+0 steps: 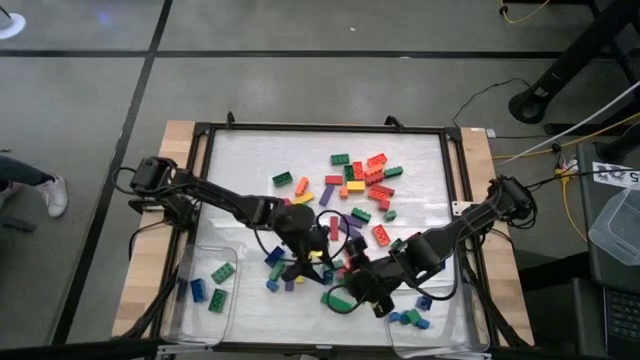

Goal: Sort blocks by size
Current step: Put the small green block into the right transparent bin

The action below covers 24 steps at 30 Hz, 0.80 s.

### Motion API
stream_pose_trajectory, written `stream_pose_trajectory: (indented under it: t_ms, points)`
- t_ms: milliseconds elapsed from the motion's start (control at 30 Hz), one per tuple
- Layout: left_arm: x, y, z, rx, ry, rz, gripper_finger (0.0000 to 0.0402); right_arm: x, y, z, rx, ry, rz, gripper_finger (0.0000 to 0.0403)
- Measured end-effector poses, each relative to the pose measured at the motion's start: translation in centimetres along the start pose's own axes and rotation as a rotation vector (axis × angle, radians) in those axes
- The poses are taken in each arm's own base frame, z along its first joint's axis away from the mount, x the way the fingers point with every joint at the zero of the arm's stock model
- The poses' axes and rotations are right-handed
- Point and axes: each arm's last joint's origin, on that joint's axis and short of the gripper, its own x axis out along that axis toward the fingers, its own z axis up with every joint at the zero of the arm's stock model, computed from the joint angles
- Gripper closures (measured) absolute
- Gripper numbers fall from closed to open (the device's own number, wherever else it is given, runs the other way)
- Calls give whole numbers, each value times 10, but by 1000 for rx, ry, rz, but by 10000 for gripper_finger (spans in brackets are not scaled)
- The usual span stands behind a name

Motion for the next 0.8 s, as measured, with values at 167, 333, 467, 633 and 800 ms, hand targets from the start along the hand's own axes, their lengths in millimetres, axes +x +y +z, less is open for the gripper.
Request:
stream_pose_trajectory:
  t_ms: [167,333,467,633,800]
  points:
    - [-10,19,-11,-88,112,70,172,-17,14,-10,199,158,60,271]
    - [-18,32,-19,-102,195,111,182,-29,48,-24,355,272,61,256]
    - [-24,39,-23,-97,242,128,189,-38,77,-32,482,278,21,249]
    - [-29,45,-28,-106,286,144,192,-48,107,-39,571,261,15,258]
    - [-31,49,-27,-102,282,159,192,-46,129,-45,656,269,21,243]
